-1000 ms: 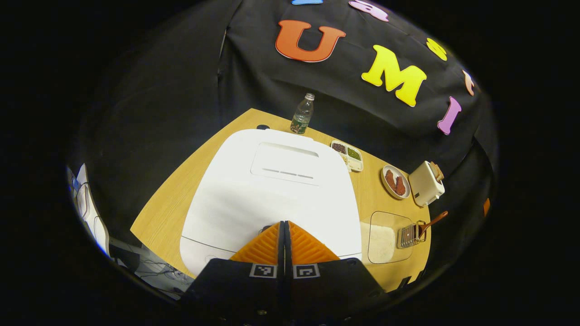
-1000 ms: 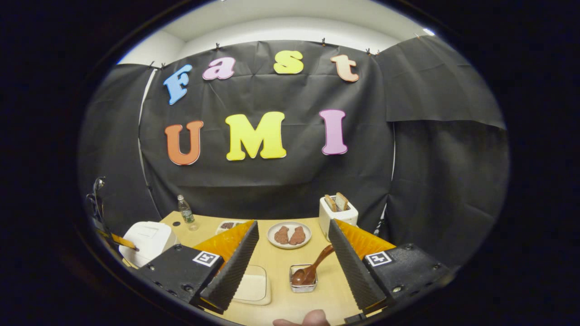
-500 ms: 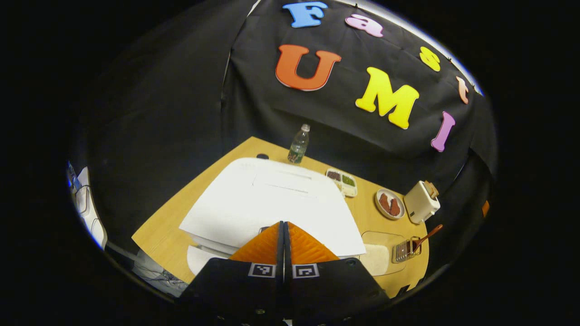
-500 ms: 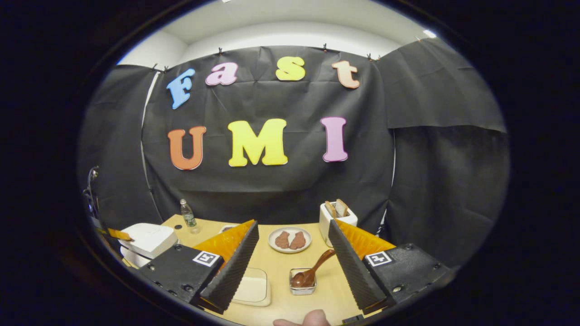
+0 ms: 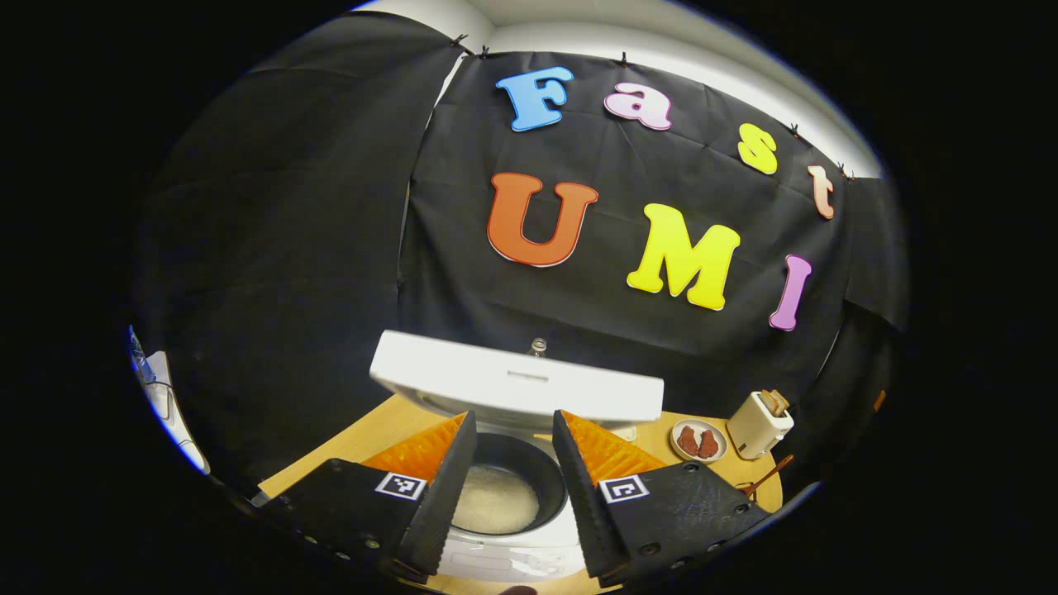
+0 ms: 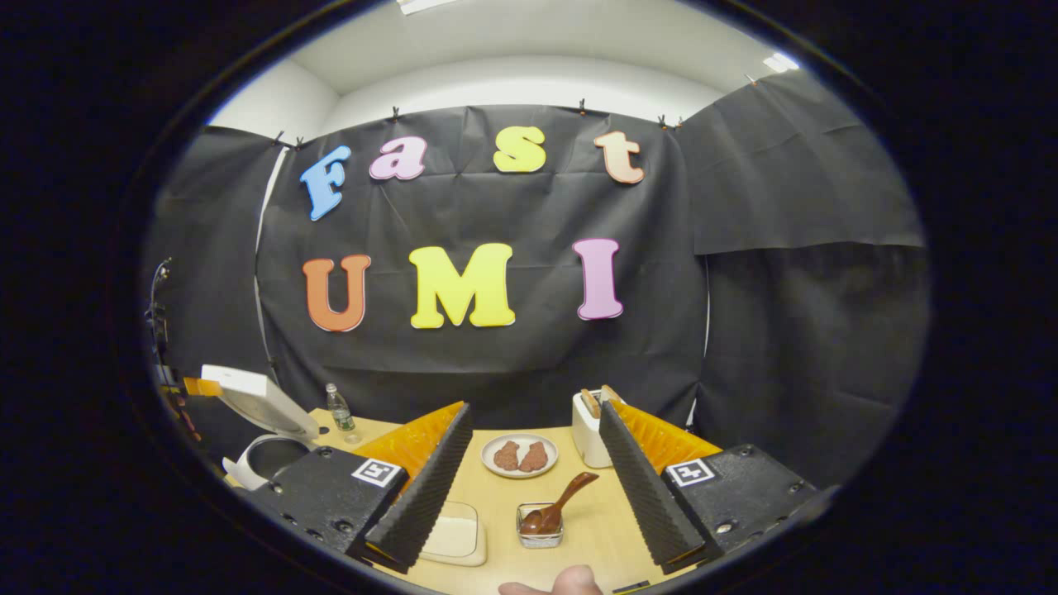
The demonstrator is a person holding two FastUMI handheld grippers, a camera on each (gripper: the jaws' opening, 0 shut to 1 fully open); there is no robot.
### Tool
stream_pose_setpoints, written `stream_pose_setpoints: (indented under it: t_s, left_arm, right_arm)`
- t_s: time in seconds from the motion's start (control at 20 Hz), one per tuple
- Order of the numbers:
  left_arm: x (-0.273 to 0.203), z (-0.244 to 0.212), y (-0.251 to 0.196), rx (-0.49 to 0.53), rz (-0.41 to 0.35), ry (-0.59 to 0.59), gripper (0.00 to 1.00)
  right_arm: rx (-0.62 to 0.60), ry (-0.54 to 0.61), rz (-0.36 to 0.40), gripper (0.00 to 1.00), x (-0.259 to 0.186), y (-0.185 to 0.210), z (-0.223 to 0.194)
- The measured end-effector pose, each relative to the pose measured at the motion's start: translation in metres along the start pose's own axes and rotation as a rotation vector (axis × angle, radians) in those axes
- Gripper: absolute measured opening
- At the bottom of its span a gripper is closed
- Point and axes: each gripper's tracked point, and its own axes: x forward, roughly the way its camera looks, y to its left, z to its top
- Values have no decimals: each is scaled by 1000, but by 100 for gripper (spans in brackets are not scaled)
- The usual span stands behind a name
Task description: Close the left gripper, press the button to open the rice cooker; take a wooden spoon from the chopstick holder with the right hand, scoop a spoonful of rice and pour it into the rice cooker, then put the wooden spoon back into the chopstick holder.
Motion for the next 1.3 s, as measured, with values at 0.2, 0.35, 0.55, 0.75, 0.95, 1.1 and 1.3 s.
stream_pose_setpoints:
  t_s: [0.2, 0.35, 0.55, 0.75, 0.95, 1.1, 1.3]
  left_arm:
    - [-18, 11, -3, 69, 19, -49, 95]
    - [-30, 18, -9, 110, 11, -82, 94]
    - [-44, 21, -16, 122, -5, -99, 94]
    - [-60, 20, -29, 123, -20, -124, 94]
    - [-73, 24, -45, 142, -23, -158, 94]
    - [-74, 26, -55, 162, -19, -181, 94]
    - [-66, 24, -66, 165, 4, -175, 94]
  right_arm:
    - [-5, -1, -3, 100, -9, -5, 0]
    - [0, 4, 3, 100, -15, -8, -3]
    - [-8, 15, 20, 100, -19, -12, -12]
    - [20, 57, 50, 100, -17, -17, -34]
    - [32, 111, 68, 100, -1, -26, -64]
    - [47, 155, 91, 98, 21, -33, -93]
    - [72, 261, 141, 100, 63, -38, -150]
